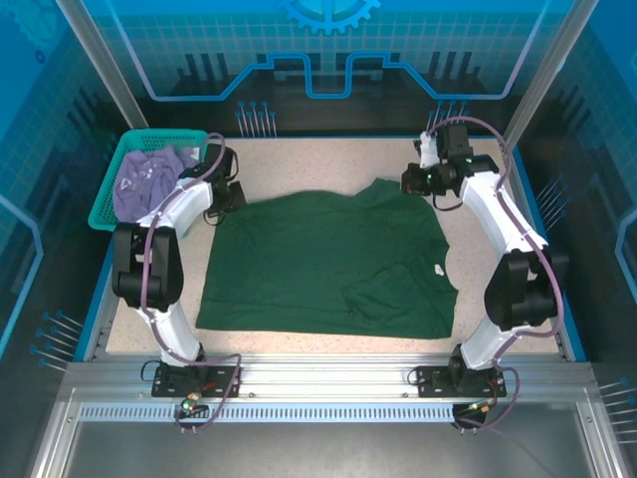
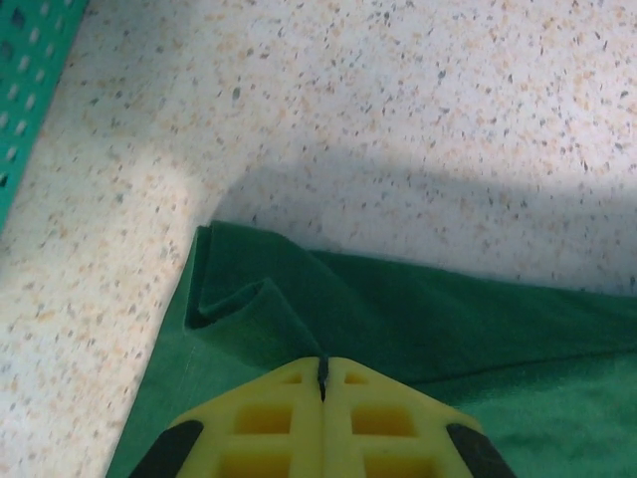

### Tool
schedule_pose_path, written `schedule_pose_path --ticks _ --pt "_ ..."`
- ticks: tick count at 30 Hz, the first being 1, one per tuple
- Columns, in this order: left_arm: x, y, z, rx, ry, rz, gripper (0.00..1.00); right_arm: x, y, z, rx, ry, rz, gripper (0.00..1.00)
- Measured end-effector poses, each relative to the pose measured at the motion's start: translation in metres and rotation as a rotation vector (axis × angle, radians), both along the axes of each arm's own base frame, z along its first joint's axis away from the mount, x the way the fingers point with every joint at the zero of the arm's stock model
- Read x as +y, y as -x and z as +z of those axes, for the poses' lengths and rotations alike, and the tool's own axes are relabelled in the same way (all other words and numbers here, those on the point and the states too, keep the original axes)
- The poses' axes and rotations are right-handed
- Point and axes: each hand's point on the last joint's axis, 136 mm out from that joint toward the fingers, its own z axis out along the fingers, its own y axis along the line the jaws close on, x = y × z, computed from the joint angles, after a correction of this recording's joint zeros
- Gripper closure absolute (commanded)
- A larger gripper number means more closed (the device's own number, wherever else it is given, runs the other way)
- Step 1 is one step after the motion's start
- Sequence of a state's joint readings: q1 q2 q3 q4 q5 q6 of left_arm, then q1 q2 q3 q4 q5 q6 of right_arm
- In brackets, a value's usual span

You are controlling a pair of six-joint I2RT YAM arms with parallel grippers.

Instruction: Fold and stack the t-shirts

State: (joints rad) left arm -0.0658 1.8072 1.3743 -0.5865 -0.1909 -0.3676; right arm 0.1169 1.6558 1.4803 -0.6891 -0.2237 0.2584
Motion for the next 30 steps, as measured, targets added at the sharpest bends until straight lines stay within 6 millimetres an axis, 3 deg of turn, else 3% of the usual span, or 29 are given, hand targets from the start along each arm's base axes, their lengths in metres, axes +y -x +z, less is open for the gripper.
schedule_pose_path --ticks 5,10,20,30 --pt "0.002 0.030 -0.004 0.011 0.009 0.015 1.00 0.001 0.037 -0.016 0.041 -0.008 0.040 1.00" --pt "0.003 0.053 -0.016 0.050 0.014 0.032 1.00 -0.006 0.062 -0.021 0.056 -0.011 0.047 1.00" --pt "0.006 0.080 -0.022 0.084 0.025 0.066 1.00 -0.027 0.094 -0.030 0.069 -0.022 0.011 1.00" --pt "0.009 0.095 -0.028 0.123 0.040 0.099 1.00 -0.031 0.106 -0.049 0.115 -0.016 0.009 1.00"
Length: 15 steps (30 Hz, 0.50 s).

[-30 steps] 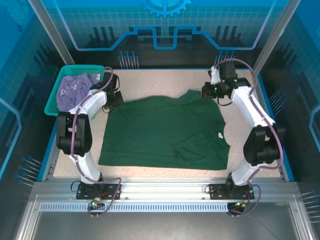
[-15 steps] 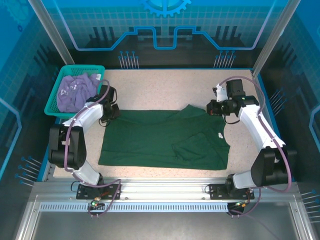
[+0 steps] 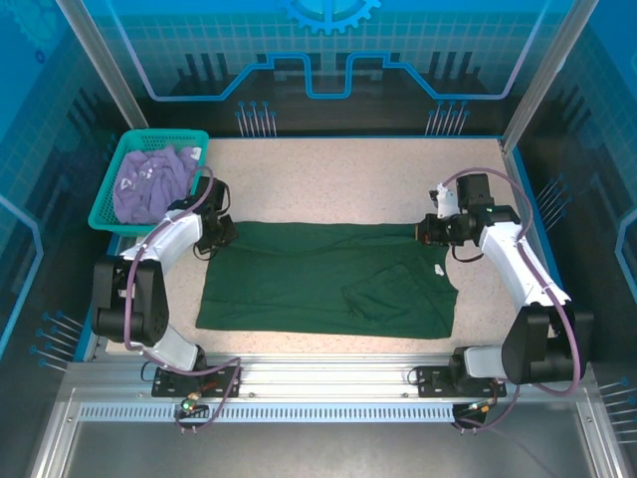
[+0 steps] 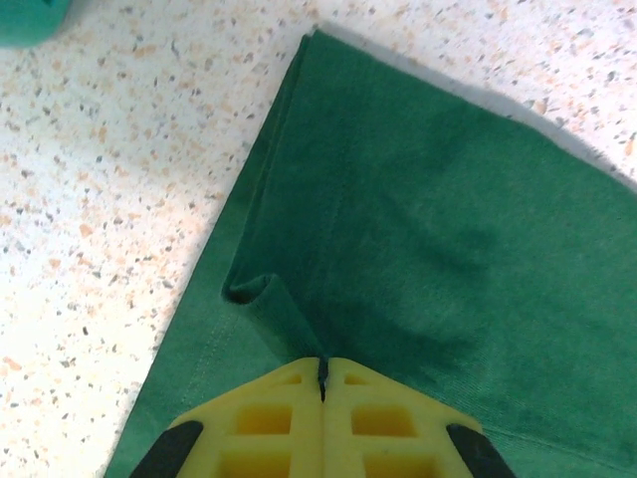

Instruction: Fold and stack the t-shirts

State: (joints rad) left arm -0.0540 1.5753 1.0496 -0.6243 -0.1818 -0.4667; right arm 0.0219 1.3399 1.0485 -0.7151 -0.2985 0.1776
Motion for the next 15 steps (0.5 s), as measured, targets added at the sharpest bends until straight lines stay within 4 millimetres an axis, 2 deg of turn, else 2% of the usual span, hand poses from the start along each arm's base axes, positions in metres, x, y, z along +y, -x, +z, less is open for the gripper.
schedule_pose_path --ticks 7,8,11,14,15 --pt "0.003 0.009 -0.005 0.035 0.010 0.025 1.00 -0.004 0.006 -0.008 0.019 0.004 -0.010 1.00" --pt "0.004 0.010 -0.004 0.038 0.012 0.035 0.89 -0.006 0.007 -0.009 0.023 0.004 -0.015 0.99" --pt "0.009 0.015 0.001 0.036 0.018 0.065 0.74 -0.013 0.016 -0.012 0.026 -0.005 -0.051 0.79" --pt "0.012 0.017 0.015 0.010 0.025 0.095 0.69 -0.028 0.024 -0.006 -0.002 -0.023 -0.139 0.68" --pt "0.013 0.015 0.021 -0.003 0.026 0.100 0.64 -0.033 0.026 -0.003 -0.021 -0.031 -0.173 0.64"
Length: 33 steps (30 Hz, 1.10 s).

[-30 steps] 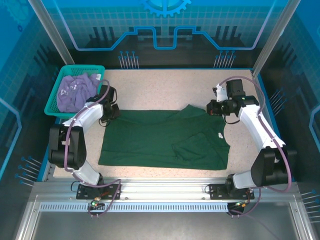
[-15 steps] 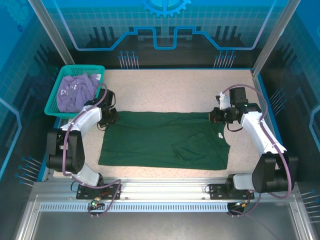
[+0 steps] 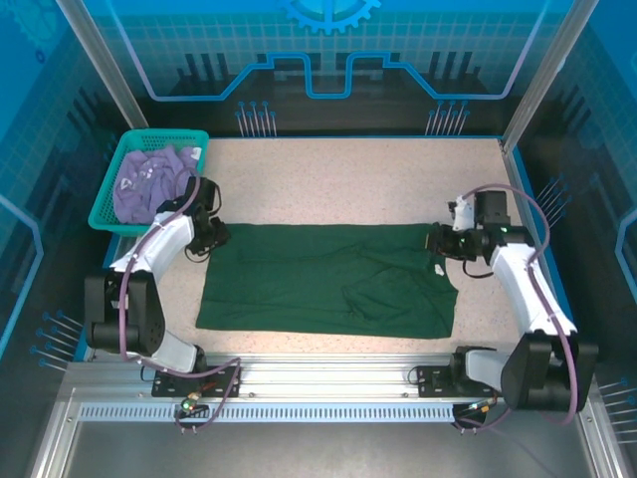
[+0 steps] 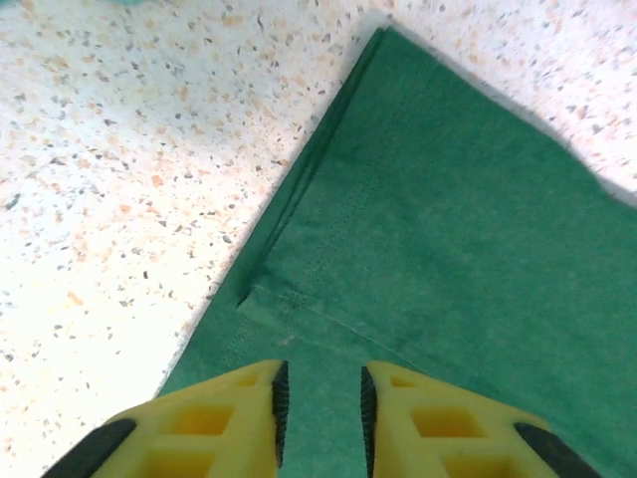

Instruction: Fold and stack the t-shirts

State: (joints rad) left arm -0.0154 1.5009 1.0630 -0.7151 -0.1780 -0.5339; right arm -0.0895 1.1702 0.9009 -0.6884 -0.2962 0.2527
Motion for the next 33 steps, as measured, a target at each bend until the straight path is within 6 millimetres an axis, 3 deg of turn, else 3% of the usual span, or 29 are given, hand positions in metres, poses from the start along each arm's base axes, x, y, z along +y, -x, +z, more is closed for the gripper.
schedule_pose_path --ticks 3,5,7,10,13,16,19,21,24,29,33 --pt "0.000 -0.012 0.020 -0.049 0.004 0.009 0.62 -0.008 0.004 0.008 -0.055 -0.024 -0.086 0.53" --pt "-0.002 -0.023 0.035 -0.094 0.009 0.004 0.63 -0.012 0.005 0.010 -0.071 -0.032 -0.137 0.53" --pt "-0.008 -0.033 0.046 -0.126 0.025 -0.028 0.67 -0.015 -0.001 0.009 -0.067 -0.040 -0.171 0.56" --pt "-0.032 -0.056 0.052 -0.143 0.079 -0.116 0.71 -0.019 -0.022 -0.001 0.021 -0.041 -0.203 0.74" --pt "-0.065 -0.081 0.035 -0.105 0.126 -0.223 0.72 -0.016 -0.061 -0.009 0.094 -0.015 -0.187 0.87" --pt "-0.088 -0.090 -0.005 -0.014 0.144 -0.285 0.72 0.004 -0.098 -0.025 0.158 0.038 -0.116 0.92" --pt "-0.089 -0.085 -0.044 0.090 0.133 -0.298 0.73 0.026 -0.121 -0.048 0.224 0.080 -0.058 0.95" --pt "-0.083 -0.084 -0.062 0.139 0.110 -0.285 0.72 0.030 -0.127 -0.067 0.276 0.098 -0.052 0.95" --pt "-0.074 -0.084 -0.074 0.169 0.065 -0.267 0.71 0.017 -0.127 -0.095 0.367 0.118 -0.097 0.94" --pt "-0.061 -0.094 -0.073 0.160 -0.008 -0.245 0.69 -0.017 -0.125 -0.126 0.479 0.108 -0.201 0.92" --pt "-0.052 -0.101 -0.077 0.164 -0.044 -0.228 0.69 -0.035 -0.128 -0.130 0.504 0.079 -0.263 0.89"
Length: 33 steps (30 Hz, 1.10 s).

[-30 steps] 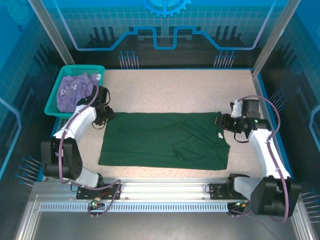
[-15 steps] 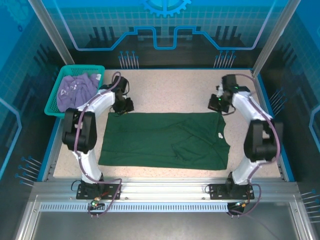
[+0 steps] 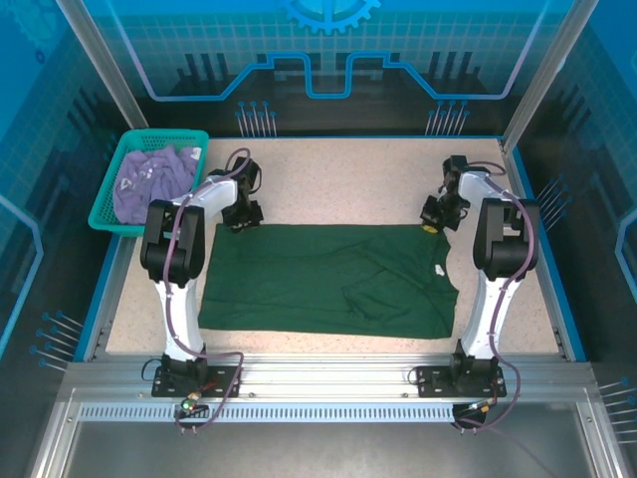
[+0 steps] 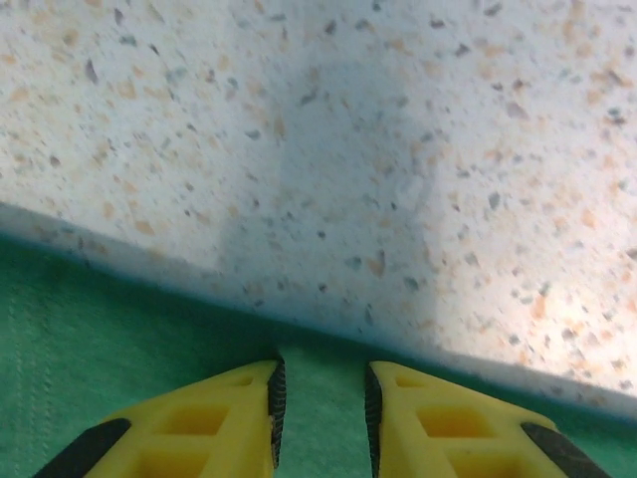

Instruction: Fold and stack the t-shirts

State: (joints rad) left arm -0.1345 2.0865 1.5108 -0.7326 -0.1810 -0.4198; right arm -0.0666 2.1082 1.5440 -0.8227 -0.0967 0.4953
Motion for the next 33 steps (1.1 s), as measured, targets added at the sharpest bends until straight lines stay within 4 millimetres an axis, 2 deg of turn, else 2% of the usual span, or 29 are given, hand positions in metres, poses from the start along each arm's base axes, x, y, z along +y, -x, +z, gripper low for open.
schedule_pose_path --ticks 1,3,6,9,11,13,16,19,22,24,27,29,33 --pt "0.002 -0.001 -0.002 0.008 -0.009 0.003 0.69 -0.004 -0.002 0.000 0.001 0.000 -0.011 0.87" --pt "0.006 -0.003 -0.002 0.018 -0.018 0.010 0.68 -0.009 -0.007 0.000 0.001 -0.010 -0.033 0.77" --pt "0.011 -0.007 0.002 0.015 -0.036 0.019 0.62 -0.010 -0.015 0.007 -0.023 -0.015 -0.034 0.66" --pt "0.016 -0.010 0.009 0.012 -0.044 0.028 0.48 -0.009 -0.024 0.016 -0.061 -0.014 -0.020 0.61" --pt "0.017 -0.015 0.017 0.000 -0.042 0.030 0.36 -0.006 -0.025 0.026 -0.087 -0.012 -0.007 0.57" --pt "0.014 -0.020 0.026 -0.020 -0.032 0.029 0.28 0.001 -0.023 0.039 -0.130 -0.009 0.013 0.56" --pt "0.003 -0.024 0.048 -0.069 0.000 0.011 0.25 0.025 -0.012 0.067 -0.197 -0.030 0.065 0.56" --pt "-0.022 -0.023 0.083 -0.147 0.064 -0.034 0.23 0.064 -0.002 0.089 -0.250 -0.058 0.156 0.56" --pt "-0.060 -0.008 0.118 -0.236 0.196 -0.085 0.22 0.105 0.008 0.088 -0.248 -0.074 0.271 0.54" --pt "-0.084 0.008 0.129 -0.259 0.297 -0.114 0.23 0.125 0.017 0.078 -0.220 -0.073 0.338 0.53" --pt "-0.117 0.035 0.119 -0.215 0.427 -0.158 0.23 0.142 0.027 0.057 -0.166 -0.059 0.405 0.53" --pt "-0.133 0.054 0.096 -0.145 0.478 -0.172 0.23 0.143 0.030 0.042 -0.124 -0.041 0.418 0.55" --pt "-0.140 0.087 0.056 -0.002 0.506 -0.164 0.23 0.141 0.026 0.023 -0.072 -0.013 0.438 0.58"
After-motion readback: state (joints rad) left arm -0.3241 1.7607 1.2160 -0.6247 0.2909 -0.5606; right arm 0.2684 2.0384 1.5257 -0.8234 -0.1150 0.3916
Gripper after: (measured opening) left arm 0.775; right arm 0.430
